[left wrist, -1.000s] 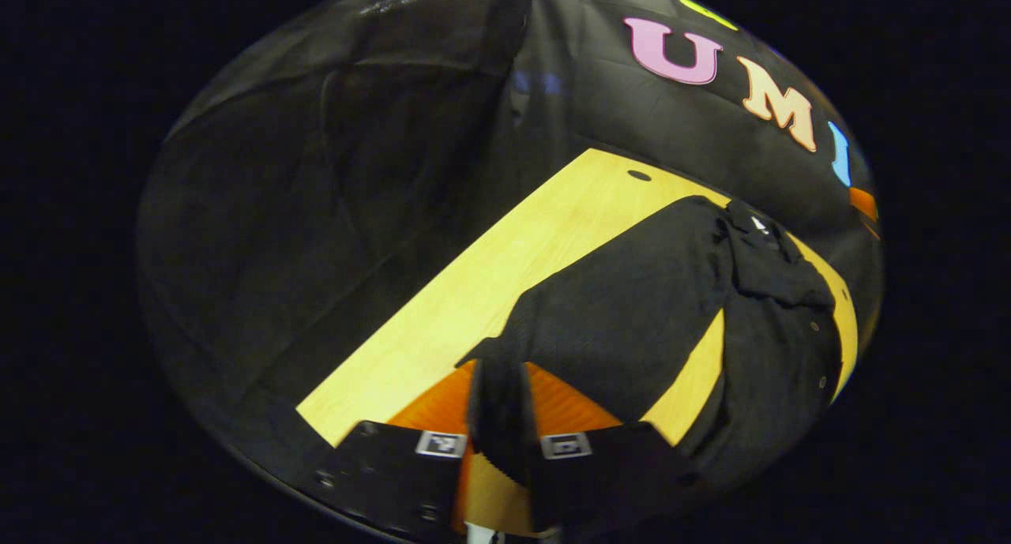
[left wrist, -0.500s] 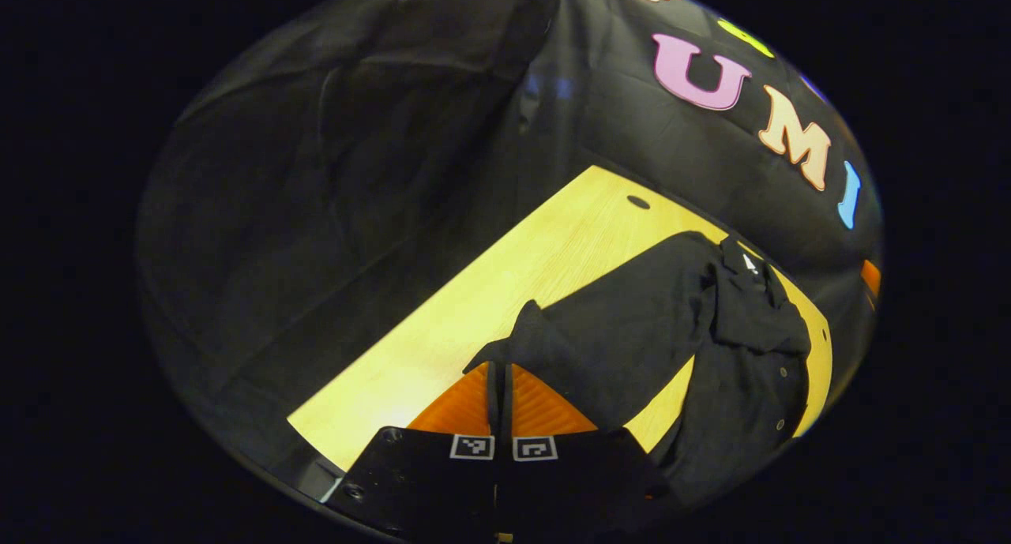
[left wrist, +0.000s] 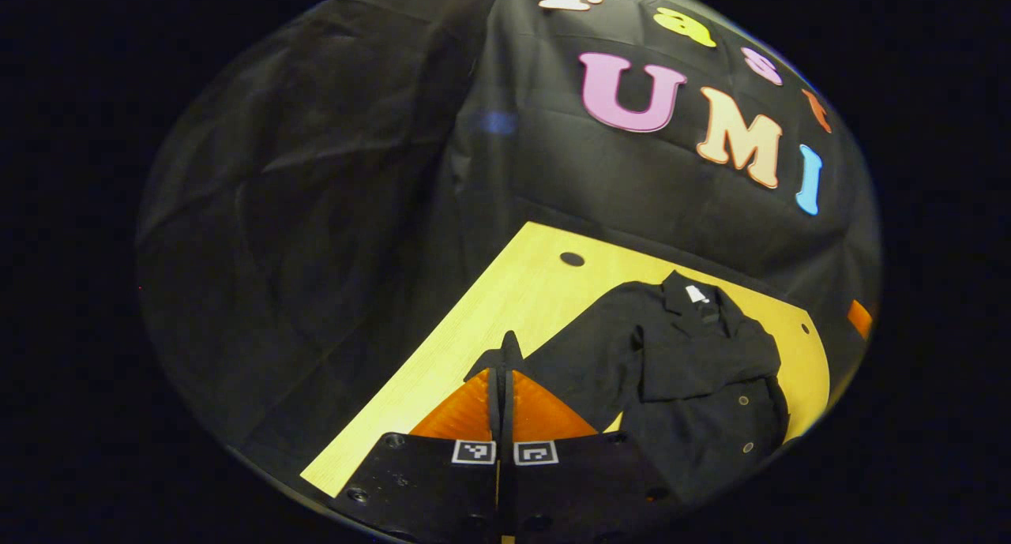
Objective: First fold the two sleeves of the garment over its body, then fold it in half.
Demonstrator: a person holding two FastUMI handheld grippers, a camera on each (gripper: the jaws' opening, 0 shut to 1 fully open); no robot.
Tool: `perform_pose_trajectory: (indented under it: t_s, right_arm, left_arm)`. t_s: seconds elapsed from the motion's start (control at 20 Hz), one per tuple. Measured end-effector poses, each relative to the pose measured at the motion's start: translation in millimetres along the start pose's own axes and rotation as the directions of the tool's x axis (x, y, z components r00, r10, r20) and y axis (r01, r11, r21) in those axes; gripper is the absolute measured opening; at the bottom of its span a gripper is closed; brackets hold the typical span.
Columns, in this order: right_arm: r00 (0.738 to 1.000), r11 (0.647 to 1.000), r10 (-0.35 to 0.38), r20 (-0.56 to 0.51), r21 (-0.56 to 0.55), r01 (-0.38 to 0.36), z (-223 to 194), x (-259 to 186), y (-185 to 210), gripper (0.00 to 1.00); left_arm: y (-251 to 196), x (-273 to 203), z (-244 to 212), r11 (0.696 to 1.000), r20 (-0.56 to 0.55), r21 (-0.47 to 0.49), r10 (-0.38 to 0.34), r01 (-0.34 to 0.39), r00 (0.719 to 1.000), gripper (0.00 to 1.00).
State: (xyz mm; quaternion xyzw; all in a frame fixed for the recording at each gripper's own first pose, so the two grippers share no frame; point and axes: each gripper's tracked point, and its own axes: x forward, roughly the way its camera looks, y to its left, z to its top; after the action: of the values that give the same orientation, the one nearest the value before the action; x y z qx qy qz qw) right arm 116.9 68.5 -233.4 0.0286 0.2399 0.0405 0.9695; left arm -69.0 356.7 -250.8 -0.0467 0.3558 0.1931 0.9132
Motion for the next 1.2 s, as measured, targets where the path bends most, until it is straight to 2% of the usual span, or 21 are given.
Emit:
perform_pose_trajectory:
  t_s: [0.05,0.15,0.2,0.4,0.45,0.8,1.2]
  right_arm:
    - [1.000,1.000,-0.012,0.001,0.012,0.012,-1.6,-5.3,-8.1,0.99]
    - [0.999,0.999,-0.038,-0.002,0.029,0.038,-6.6,-15.4,-24.3,0.95]
    - [0.999,0.998,-0.052,-0.004,0.034,0.052,-8.4,-21.3,-32.7,0.99]
    - [0.996,0.994,-0.094,-0.007,0.063,0.094,-12.7,-37.7,-61.7,0.95]
    - [0.995,0.992,-0.102,-0.007,0.071,0.102,-13.0,-41.3,-67.6,0.97]
    - [0.988,0.983,-0.151,-0.003,0.105,0.151,-17.5,-65.6,-102.0,0.95]
    - [0.980,0.971,-0.200,-0.024,0.129,0.201,-30.0,-93.4,-136.3,0.97]
  left_arm:
    - [-10.7,2.8,8.4,1.000,0.012,0.012,-0.021,0.021,1.000,0.00]
    - [-35.7,12.6,22.9,0.998,0.033,0.033,-0.060,0.059,0.998,0.00]
    - [-48.0,19.8,27.9,0.996,0.040,0.045,-0.082,0.080,0.996,0.00]
    - [-94.0,34.1,47.9,0.985,0.058,0.090,-0.150,0.145,0.987,0.00]
    - [-105.2,36.6,52.7,0.982,0.061,0.100,-0.168,0.162,0.984,0.00]
    - [-186.7,44.7,77.5,0.950,0.090,0.178,-0.274,0.255,0.957,0.00]
    - [-290.1,44.0,69.2,0.884,0.043,0.261,-0.413,0.388,0.910,0.00]
